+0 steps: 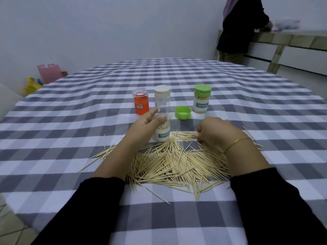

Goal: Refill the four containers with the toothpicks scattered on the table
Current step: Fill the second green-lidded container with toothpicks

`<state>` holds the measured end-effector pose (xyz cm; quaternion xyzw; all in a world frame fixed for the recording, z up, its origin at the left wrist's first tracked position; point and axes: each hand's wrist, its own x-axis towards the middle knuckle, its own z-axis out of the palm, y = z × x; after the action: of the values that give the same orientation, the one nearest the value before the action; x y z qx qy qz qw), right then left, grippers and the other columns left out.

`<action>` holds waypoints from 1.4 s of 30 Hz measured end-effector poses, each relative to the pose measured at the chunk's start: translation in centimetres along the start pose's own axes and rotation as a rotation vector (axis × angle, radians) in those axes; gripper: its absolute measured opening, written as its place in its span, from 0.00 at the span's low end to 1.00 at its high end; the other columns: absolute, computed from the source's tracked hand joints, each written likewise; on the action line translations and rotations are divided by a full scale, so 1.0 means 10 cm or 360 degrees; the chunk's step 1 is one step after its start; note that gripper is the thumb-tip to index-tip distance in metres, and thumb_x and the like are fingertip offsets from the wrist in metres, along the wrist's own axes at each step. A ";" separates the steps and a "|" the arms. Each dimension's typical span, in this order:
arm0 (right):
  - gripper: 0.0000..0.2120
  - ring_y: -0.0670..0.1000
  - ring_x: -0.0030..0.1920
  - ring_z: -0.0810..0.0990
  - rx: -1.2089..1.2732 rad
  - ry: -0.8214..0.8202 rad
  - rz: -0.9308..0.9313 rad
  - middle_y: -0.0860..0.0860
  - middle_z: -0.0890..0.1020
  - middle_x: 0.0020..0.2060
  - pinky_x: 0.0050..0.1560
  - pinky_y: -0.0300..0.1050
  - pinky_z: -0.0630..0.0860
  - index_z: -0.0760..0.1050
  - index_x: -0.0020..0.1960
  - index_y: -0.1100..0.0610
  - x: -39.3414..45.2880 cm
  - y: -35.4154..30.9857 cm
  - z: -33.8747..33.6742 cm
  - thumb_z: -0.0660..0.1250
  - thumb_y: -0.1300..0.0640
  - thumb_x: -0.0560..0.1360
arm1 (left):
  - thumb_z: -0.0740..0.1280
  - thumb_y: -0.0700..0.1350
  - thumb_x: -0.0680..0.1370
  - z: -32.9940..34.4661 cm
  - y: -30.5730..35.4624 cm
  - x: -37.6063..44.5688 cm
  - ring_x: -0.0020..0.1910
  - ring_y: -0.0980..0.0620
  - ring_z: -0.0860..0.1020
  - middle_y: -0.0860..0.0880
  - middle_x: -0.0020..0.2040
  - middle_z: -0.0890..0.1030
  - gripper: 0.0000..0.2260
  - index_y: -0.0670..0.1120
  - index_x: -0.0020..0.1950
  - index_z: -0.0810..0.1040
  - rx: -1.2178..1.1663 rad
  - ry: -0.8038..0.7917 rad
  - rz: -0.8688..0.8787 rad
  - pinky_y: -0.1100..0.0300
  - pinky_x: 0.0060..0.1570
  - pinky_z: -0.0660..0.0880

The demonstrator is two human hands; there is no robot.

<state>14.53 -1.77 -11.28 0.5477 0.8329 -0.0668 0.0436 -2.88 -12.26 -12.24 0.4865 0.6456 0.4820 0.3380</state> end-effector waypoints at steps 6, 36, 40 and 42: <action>0.04 0.54 0.43 0.71 -0.0172 0.0186 -0.0009 0.47 0.69 0.33 0.59 0.51 0.63 0.70 0.43 0.53 -0.05 -0.11 0.03 0.64 0.60 0.75 | 0.71 0.72 0.58 0.01 -0.16 0.06 0.66 0.52 0.72 0.54 0.71 0.72 0.52 0.59 0.77 0.55 0.0323 -0.0045 -0.0026 0.43 0.70 0.63; 0.09 0.53 0.37 0.81 0.2520 0.0477 -0.0058 0.54 0.81 0.34 0.44 0.58 0.79 0.75 0.42 0.57 -0.01 -0.37 0.01 0.61 0.62 0.79 | 0.73 0.59 0.71 0.03 -0.19 0.08 0.65 0.52 0.71 0.56 0.59 0.80 0.27 0.56 0.68 0.72 0.0617 0.0174 -0.0019 0.59 0.49 0.50; 0.08 0.54 0.38 0.80 0.2752 0.0499 0.0003 0.53 0.80 0.33 0.47 0.61 0.77 0.74 0.42 0.58 0.01 -0.44 -0.02 0.62 0.62 0.79 | 0.73 0.60 0.71 0.04 -0.19 0.09 0.65 0.53 0.70 0.55 0.60 0.80 0.28 0.55 0.69 0.72 0.0629 0.0180 -0.0016 0.59 0.49 0.50; 0.09 0.53 0.36 0.80 0.2841 0.0519 0.0011 0.51 0.81 0.30 0.46 0.57 0.77 0.75 0.41 0.57 0.02 -0.48 -0.06 0.61 0.62 0.80 | 0.73 0.60 0.71 0.05 -0.19 0.10 0.66 0.53 0.70 0.55 0.60 0.79 0.28 0.55 0.69 0.72 0.0645 0.0186 -0.0017 0.59 0.50 0.50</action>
<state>10.05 -3.39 -10.43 0.3831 0.4657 -0.6089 -0.5154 -3.29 -11.32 -14.12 0.5122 0.7504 0.3680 0.1978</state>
